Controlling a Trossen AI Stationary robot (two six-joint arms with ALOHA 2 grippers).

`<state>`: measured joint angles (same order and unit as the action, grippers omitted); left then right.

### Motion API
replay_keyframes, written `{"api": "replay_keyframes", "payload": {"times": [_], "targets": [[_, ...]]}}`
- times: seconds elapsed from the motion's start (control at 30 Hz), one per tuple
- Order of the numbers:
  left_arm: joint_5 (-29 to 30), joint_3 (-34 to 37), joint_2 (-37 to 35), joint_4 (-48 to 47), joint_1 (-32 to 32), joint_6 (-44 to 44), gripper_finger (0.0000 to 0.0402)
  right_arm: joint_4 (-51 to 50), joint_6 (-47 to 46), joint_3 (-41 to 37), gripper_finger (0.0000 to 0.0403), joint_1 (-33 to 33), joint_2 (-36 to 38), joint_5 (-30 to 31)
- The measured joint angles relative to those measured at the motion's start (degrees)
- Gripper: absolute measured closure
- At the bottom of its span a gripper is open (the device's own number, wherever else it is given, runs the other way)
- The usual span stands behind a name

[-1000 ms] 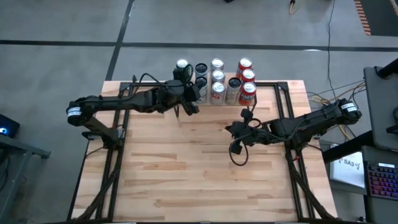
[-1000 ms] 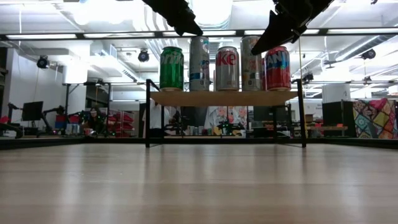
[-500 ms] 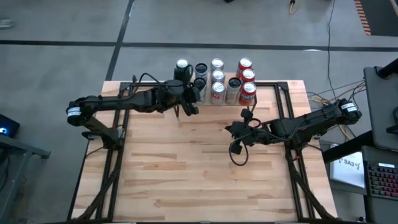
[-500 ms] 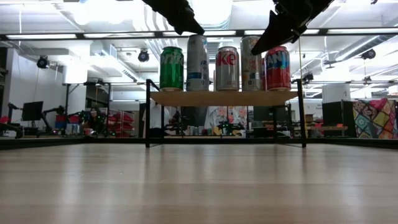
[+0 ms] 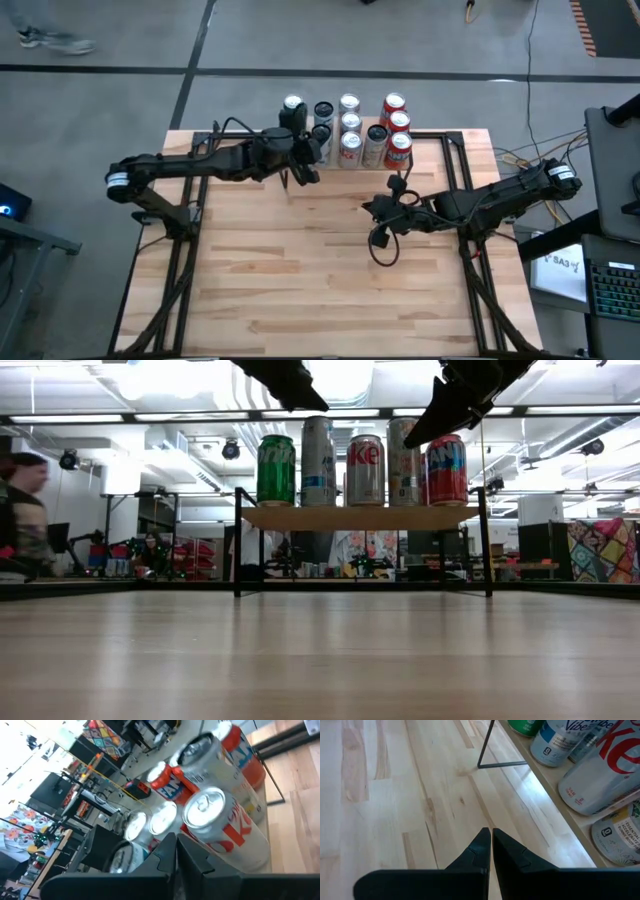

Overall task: Place canned beverage on shelf
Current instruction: Adjust the soda cans on the shelf

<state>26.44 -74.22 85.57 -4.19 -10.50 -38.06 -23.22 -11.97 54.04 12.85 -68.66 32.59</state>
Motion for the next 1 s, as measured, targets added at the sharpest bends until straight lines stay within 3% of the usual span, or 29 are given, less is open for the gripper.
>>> {"api": "replay_keyframes", "payload": {"times": [0.5, 1.0], "targets": [[-0.02, 0.00, 0.41, 6.93, -0.83, 3.75, 0.0402, 0.65, 0.07, 0.00, 0.0394, 0.01, 0.00, 0.01], [-0.41, -0.09, 0.65, 0.47, -0.38, 7.23, 0.0402, 1.27, 0.66, 0.00, 0.0394, -0.01, 0.00, 0.01]]}}
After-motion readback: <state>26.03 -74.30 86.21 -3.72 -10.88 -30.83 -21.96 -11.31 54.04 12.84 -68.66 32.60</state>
